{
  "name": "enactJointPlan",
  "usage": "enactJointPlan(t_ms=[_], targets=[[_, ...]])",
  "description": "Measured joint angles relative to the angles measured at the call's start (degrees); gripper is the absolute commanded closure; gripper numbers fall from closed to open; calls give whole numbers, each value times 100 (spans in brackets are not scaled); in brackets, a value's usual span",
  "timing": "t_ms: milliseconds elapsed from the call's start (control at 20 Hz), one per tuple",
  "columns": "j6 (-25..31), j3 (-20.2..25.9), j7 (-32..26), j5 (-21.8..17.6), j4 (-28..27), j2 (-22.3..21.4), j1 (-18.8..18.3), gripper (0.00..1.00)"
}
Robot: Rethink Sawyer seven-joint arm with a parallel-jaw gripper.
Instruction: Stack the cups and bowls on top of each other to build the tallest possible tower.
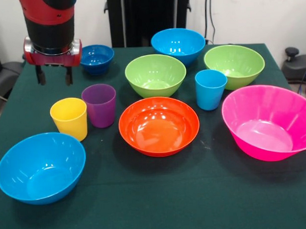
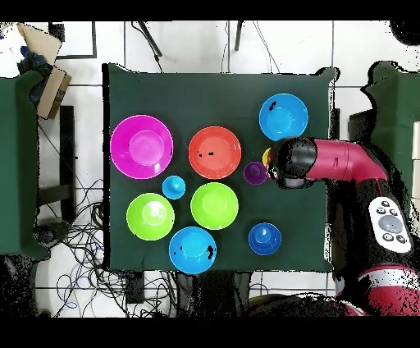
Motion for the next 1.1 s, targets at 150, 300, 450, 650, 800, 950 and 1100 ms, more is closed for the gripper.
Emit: enactJointPlan(t_ms=[150, 300, 450, 650, 800, 950, 1100], targets=[[0, 2, 0, 0, -97, 1, 0, 0], [0, 7, 0, -1, -205, 2, 0, 0], [1, 11, 0, 0, -283, 5, 1, 0], [1, 19, 0, -1, -380, 12, 1, 0], [1, 21, 0, -1, -481, 29, 9, 0], [14, 21, 0, -2, -556, 59, 25, 0], [58, 21, 0, -1, -671, 111, 64, 0]])
